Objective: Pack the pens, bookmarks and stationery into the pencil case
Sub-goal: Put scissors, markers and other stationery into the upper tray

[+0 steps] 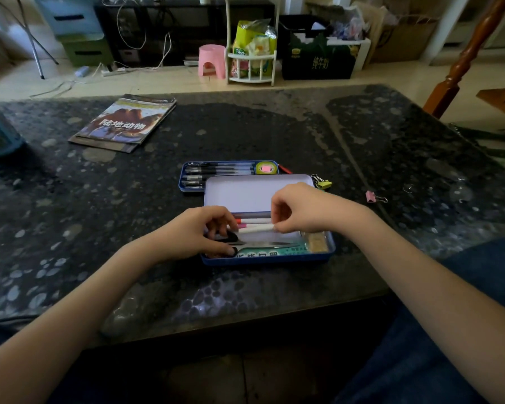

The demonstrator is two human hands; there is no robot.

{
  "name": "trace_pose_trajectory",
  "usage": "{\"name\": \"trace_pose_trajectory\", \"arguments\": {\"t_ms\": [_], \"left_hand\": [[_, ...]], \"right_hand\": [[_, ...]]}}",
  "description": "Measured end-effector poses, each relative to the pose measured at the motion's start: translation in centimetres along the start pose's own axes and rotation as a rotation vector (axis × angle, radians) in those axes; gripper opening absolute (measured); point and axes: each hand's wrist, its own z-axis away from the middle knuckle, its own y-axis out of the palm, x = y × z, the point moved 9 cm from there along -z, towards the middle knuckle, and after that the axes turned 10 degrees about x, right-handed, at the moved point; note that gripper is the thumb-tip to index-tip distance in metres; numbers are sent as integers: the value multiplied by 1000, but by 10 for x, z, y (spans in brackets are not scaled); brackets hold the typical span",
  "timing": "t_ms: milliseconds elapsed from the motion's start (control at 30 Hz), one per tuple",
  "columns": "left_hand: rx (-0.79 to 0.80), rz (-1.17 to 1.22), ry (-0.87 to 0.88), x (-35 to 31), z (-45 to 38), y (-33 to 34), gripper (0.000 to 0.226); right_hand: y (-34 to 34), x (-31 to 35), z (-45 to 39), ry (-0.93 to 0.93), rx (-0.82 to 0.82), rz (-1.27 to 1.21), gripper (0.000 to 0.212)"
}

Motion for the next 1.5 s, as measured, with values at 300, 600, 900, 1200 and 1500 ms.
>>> {"name": "trace_pose_trajectory", "arguments": {"t_ms": [300,600,900,1200,1500], "left_hand": [[-68,-175,80,-11,4,-1,28],[-44,-338,83,-15,6,3,23],[-76,-375,74,-13,6,2,24],[-97,-356,67,-14,6,1,22],[-269,-544,133,-41,5,9,20]], "right_hand": [[7,-3,-9,30,-62,65,11],[-24,-24,8,115,-86,-3,13],[-14,-38,11,252,23,89,12],[-23,-40,18,301,0,155,10],[-14,-51,32,411,62,287,34]]}}
